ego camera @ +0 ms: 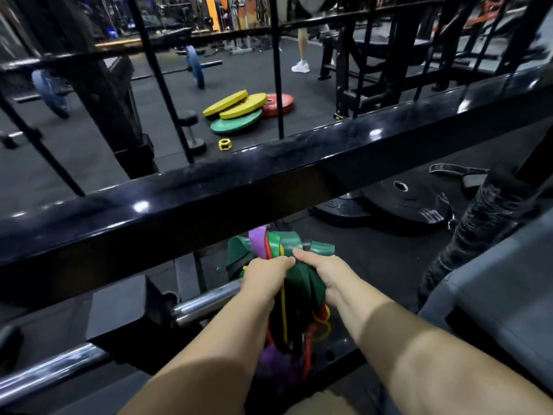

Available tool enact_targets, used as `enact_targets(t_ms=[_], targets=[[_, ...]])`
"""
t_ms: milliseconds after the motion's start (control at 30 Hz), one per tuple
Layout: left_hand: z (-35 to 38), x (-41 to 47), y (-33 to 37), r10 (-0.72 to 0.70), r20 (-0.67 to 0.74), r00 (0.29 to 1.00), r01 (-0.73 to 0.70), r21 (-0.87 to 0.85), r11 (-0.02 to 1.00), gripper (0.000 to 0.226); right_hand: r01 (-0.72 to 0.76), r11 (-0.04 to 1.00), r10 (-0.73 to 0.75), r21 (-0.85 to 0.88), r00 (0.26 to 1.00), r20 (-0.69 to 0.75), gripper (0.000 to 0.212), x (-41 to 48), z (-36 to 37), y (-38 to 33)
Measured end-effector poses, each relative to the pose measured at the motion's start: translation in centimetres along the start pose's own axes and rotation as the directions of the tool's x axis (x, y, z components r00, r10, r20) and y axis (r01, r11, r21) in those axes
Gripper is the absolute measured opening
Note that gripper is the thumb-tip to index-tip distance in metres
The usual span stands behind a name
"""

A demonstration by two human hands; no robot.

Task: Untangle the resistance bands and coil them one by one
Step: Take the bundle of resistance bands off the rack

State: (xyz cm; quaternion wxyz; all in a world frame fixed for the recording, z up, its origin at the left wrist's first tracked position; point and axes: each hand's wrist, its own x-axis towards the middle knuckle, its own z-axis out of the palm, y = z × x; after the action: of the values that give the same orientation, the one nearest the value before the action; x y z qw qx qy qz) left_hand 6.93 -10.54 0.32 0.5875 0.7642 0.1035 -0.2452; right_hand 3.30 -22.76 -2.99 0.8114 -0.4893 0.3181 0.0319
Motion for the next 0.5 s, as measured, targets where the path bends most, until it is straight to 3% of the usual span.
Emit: enact_targets(t_ms=[133,267,367,433,500], targets=[[1.1,-0.4,1.5,-0.019,0.042,0.999,0.020,-0.021,1.000,0.050,0.030,0.999,-0.028,0.024,0.998,-0.055,0.063,-0.4,-0.1,-1.1],[3.3,0.7,2.4,-0.047,0.118,0.992,0.055,-0.060,0.997,0.077,-0.028,0.991,0.042,0.133,0.993,-0.106,0.097,0.5,-2.1,-1.6],[4.8,-0.2,3.0,-0.087,0.209,0.974,0.101,-0.054,0.993,0.078,0.013,0.996,0.001,0.093,0.989,-0.149,0.096,-0.2,-4.2,-2.1],[5.7,-1.4,3.0,-0.083,0.266,0.960,0.105,-0.069,0.992,0.054,0.053,0.997,-0.045,0.047,0.986,-0.160,0.071,-2.1,-5.5,-3.0],[6.4,-2.0,2.7,-0.085,0.319,0.944,0.114,-0.074,0.991,0.051,0.045,0.999,-0.041,0.021,0.987,-0.153,0.053,-3.6,-6.5,-3.4]])
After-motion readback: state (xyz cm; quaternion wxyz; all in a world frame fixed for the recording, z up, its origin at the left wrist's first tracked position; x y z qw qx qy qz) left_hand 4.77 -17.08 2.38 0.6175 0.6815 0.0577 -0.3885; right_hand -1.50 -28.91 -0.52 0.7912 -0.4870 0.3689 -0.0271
